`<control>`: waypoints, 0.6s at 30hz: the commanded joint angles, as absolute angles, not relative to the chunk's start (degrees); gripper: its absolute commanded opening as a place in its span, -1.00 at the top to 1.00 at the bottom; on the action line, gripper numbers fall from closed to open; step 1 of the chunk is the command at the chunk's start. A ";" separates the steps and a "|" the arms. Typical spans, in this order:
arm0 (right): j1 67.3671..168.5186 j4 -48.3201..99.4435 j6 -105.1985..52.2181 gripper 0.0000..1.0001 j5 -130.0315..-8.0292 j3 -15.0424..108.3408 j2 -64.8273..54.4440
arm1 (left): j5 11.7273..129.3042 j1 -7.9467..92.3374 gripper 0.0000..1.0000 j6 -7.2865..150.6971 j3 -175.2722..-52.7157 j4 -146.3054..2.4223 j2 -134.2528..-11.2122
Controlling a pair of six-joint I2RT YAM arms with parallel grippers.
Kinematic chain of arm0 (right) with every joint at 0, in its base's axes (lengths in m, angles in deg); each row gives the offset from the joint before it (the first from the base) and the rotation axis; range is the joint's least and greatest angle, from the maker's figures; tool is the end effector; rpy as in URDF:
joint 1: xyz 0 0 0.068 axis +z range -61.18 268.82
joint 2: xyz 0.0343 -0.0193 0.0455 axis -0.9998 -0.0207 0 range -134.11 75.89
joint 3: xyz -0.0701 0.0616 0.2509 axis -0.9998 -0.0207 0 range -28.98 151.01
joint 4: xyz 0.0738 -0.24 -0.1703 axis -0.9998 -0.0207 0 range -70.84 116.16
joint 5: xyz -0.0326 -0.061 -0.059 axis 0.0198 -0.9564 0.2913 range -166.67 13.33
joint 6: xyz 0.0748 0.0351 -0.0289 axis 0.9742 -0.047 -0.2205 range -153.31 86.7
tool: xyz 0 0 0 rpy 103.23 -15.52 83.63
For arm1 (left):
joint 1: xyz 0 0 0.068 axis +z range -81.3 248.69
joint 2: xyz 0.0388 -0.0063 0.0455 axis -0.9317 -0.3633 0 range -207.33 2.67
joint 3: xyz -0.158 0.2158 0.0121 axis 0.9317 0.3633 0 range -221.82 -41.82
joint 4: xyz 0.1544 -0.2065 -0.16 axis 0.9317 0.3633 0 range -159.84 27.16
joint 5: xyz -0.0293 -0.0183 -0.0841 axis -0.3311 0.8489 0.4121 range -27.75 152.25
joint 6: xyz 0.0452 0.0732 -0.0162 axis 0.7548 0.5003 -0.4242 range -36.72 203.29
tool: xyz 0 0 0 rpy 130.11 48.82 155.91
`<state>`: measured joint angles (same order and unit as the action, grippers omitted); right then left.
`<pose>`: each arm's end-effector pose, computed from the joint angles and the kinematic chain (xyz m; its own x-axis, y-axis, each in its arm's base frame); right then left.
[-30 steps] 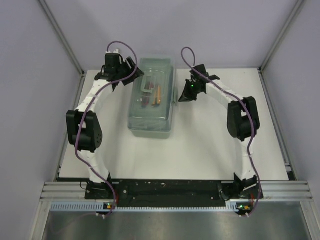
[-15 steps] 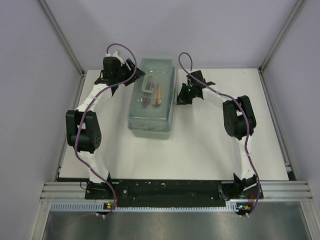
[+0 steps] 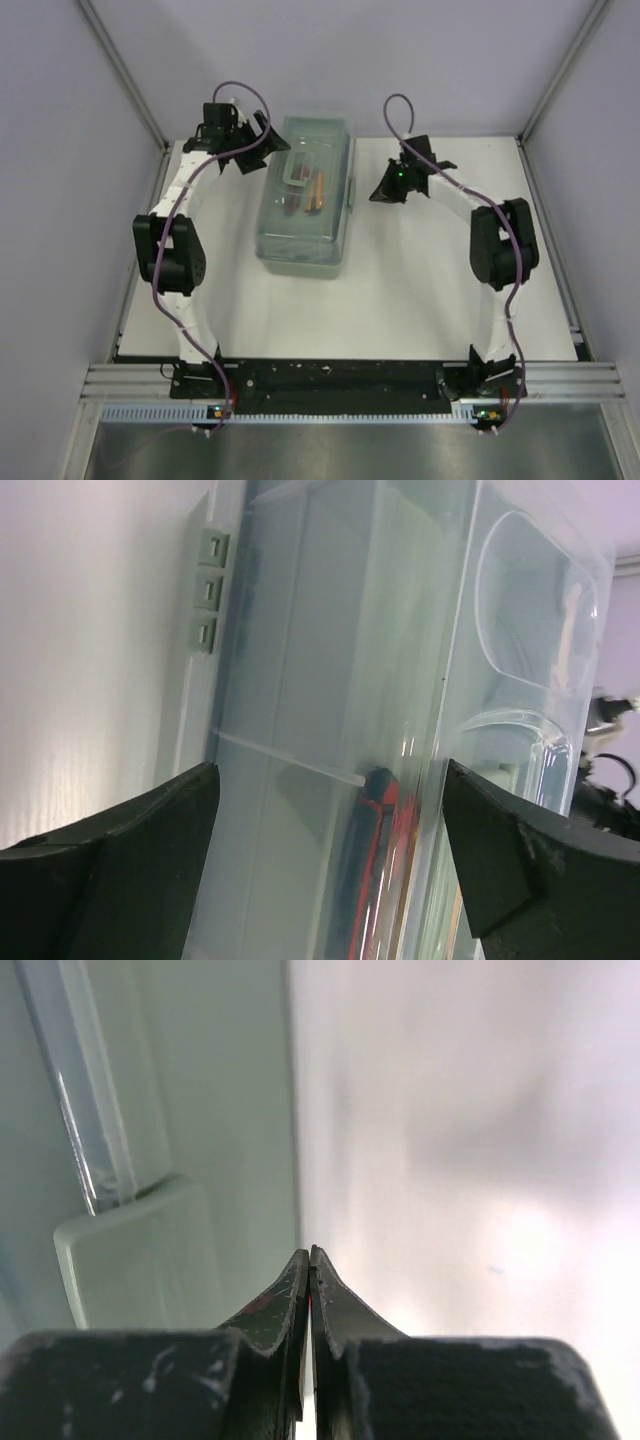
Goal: Pack the tool kit
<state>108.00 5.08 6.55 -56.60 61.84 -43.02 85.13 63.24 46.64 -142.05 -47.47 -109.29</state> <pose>0.4867 0.1976 0.1455 -0.8821 0.3304 -0.3357 0.0582 0.7837 0.6184 0.5275 -0.0807 0.2718 -0.6914 -0.4864 -0.5343 -0.0057 0.7431 -0.6691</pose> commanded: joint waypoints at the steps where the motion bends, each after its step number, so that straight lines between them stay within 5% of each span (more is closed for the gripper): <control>1: 101.13 2.17 1.69 1.00 -63.91 57.95 -32.58 | 82.92 66.75 -0.95 49.00 -152.29 -34.07 -109.83; 5: 97.96 -0.29 -0.96 0.61 -68.40 53.56 -25.12 | 79.23 70.34 -0.96 52.43 -153.80 -30.83 -104.92; 10: 95.50 -4.51 -3.24 -0.16 -74.11 47.50 -12.82 | 72.99 72.47 -0.96 59.46 -148.90 -23.18 -94.03; 18: 95.06 -10.49 -4.13 -0.46 -85.27 35.28 10.29 | 70.26 72.65 -0.92 62.54 -127.46 -19.22 -70.39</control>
